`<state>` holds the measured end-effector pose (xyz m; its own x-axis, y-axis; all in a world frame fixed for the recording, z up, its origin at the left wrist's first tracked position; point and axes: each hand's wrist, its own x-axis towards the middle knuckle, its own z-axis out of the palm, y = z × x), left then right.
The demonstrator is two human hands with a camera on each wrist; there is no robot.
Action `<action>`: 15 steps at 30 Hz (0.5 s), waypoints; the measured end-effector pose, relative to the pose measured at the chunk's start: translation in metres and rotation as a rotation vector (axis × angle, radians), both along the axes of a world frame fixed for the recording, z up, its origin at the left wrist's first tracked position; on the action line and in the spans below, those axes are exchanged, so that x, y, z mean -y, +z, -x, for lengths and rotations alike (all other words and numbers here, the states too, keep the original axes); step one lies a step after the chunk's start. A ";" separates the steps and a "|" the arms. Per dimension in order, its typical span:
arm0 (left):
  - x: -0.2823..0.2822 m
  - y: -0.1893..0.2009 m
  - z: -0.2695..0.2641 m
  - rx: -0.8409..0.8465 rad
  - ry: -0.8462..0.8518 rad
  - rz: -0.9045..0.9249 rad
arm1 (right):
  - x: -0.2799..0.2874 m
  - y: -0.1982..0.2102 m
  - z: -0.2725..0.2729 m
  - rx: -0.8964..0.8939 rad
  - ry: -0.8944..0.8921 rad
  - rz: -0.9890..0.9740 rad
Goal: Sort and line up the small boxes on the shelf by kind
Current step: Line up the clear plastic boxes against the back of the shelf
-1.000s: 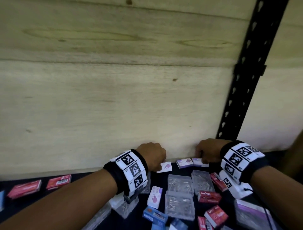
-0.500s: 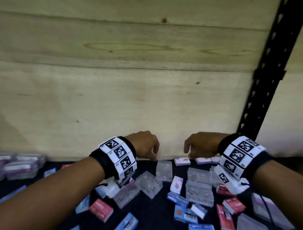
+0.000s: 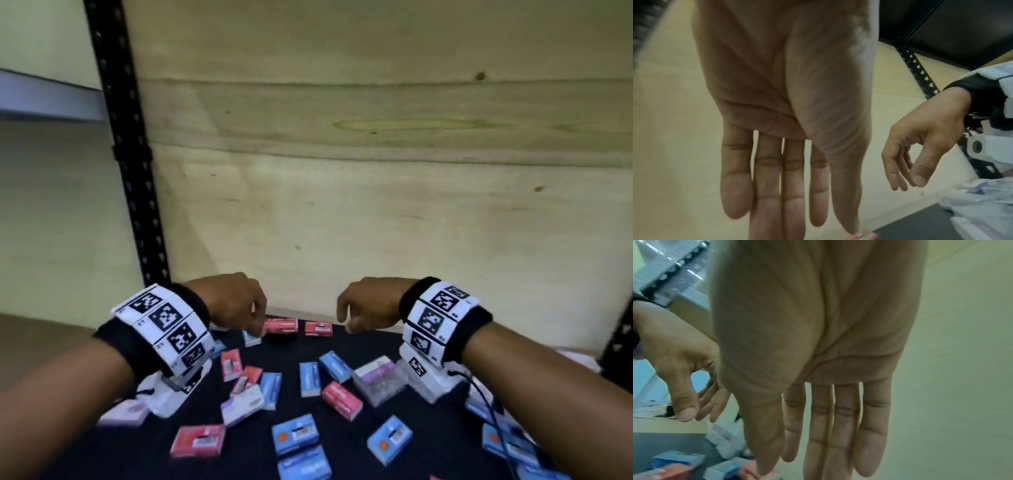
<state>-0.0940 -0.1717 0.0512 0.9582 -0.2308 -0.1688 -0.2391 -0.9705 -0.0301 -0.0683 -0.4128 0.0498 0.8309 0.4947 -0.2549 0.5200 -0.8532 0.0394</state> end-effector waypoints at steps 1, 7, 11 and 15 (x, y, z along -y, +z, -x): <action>-0.018 -0.003 0.008 -0.012 0.036 -0.007 | -0.018 -0.002 -0.001 -0.004 0.029 -0.003; -0.078 -0.027 0.045 -0.097 0.157 0.049 | -0.097 -0.017 0.005 -0.033 0.180 -0.010; -0.107 -0.035 0.057 -0.100 0.230 -0.007 | -0.129 -0.027 0.018 -0.153 0.258 -0.031; -0.129 -0.039 0.065 -0.174 0.230 0.042 | -0.143 -0.032 0.029 -0.249 0.287 -0.049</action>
<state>-0.1586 -0.0428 0.0121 0.9438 -0.0214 -0.3298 -0.0111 -0.9994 0.0331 -0.0971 -0.2702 0.0179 0.5728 0.7145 -0.4017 0.7263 -0.6696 -0.1555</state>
